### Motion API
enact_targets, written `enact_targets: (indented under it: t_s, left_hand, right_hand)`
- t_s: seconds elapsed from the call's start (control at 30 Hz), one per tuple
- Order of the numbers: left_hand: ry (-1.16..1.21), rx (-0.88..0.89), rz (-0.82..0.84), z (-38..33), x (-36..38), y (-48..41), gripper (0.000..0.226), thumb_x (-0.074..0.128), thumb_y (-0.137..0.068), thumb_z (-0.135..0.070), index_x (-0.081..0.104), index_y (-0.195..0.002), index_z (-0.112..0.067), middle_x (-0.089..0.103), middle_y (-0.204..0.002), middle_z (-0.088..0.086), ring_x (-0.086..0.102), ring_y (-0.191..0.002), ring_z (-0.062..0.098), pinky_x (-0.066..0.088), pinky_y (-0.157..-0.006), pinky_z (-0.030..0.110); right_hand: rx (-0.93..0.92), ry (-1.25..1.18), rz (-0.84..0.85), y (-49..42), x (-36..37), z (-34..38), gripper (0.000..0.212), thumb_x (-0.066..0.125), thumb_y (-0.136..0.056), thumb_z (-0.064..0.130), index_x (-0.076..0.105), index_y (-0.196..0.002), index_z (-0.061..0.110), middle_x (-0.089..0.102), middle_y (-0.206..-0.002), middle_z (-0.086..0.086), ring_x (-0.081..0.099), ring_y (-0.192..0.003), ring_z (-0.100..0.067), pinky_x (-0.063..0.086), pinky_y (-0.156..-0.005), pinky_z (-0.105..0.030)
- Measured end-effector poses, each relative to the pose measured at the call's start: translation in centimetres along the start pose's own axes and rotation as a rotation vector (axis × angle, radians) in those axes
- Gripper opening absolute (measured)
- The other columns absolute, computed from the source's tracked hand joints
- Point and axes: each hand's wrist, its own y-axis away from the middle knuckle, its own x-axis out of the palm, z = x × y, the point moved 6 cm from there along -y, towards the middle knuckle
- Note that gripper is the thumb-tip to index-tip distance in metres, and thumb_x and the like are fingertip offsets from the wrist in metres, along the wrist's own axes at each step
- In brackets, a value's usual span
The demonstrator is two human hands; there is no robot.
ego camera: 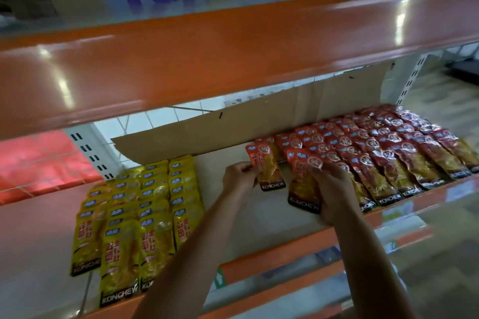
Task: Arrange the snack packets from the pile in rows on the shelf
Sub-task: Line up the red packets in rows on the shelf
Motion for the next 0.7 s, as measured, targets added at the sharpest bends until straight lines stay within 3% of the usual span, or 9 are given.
enact_targets:
  t_s: [0.07,0.17,0.4,0.53,0.7]
  left_hand:
    - [-0.055,0.015,-0.035,0.0,0.5,-1.0,0.007,0.076,-0.080,-0.027,0.074,-0.084,-0.022,0.073,-0.081,-0.001,0.071,-0.079,0.019,0.057,-0.085,0.041]
    - [-0.132,0.045,-0.120,-0.7,1.2,-2.2,0.023,0.078,-0.077,-0.029,0.075,-0.096,-0.017,0.075,-0.093,0.001,0.070,-0.088,0.019,0.055,-0.087,0.038]
    - [-0.199,0.051,-0.219,-0.9,3.2,-3.2,0.015,0.075,-0.078,-0.025,0.074,-0.092,-0.019,0.073,-0.089,-0.002,0.068,-0.084,0.012,0.056,-0.085,0.034]
    - [-0.318,0.112,-0.276,-1.0,3.2,-3.4,0.021,0.072,-0.080,-0.030,0.073,-0.098,-0.019,0.074,-0.094,-0.003,0.066,-0.089,0.009,0.051,-0.082,0.024]
    - [-0.384,0.120,-0.340,-1.1,3.4,-3.7,0.025,0.073,-0.081,-0.031,0.073,-0.100,-0.015,0.073,-0.098,0.001,0.066,-0.093,0.013,0.047,-0.079,0.022]
  right_hand:
    - [-0.013,0.018,0.006,-1.3,-0.1,0.6,0.011,0.062,-0.089,0.009,0.065,-0.099,0.010,0.069,-0.090,-0.013,0.068,-0.078,-0.030,0.057,-0.076,-0.047]
    - [-0.038,0.074,0.049,-3.3,-0.4,1.8,0.011,0.062,-0.090,0.010,0.063,-0.099,0.004,0.065,-0.086,-0.017,0.064,-0.077,-0.034,0.053,-0.078,-0.050]
    - [-0.068,0.176,0.149,-7.3,-1.5,3.1,0.009,0.062,-0.085,0.015,0.066,-0.077,0.014,0.055,-0.079,-0.013,0.051,-0.075,-0.030,0.040,-0.070,-0.045]
    - [-0.088,0.228,0.204,-8.3,-1.6,3.0,0.005,0.059,-0.084,0.009,0.059,-0.080,0.006,0.051,-0.073,-0.012,0.047,-0.072,-0.026,0.037,-0.065,-0.041]
    - [-0.049,0.286,0.230,-8.7,-1.4,2.5,0.012,0.059,-0.087,0.008,0.063,-0.089,0.020,0.062,-0.087,-0.026,0.054,-0.076,-0.026,0.042,-0.069,-0.040]
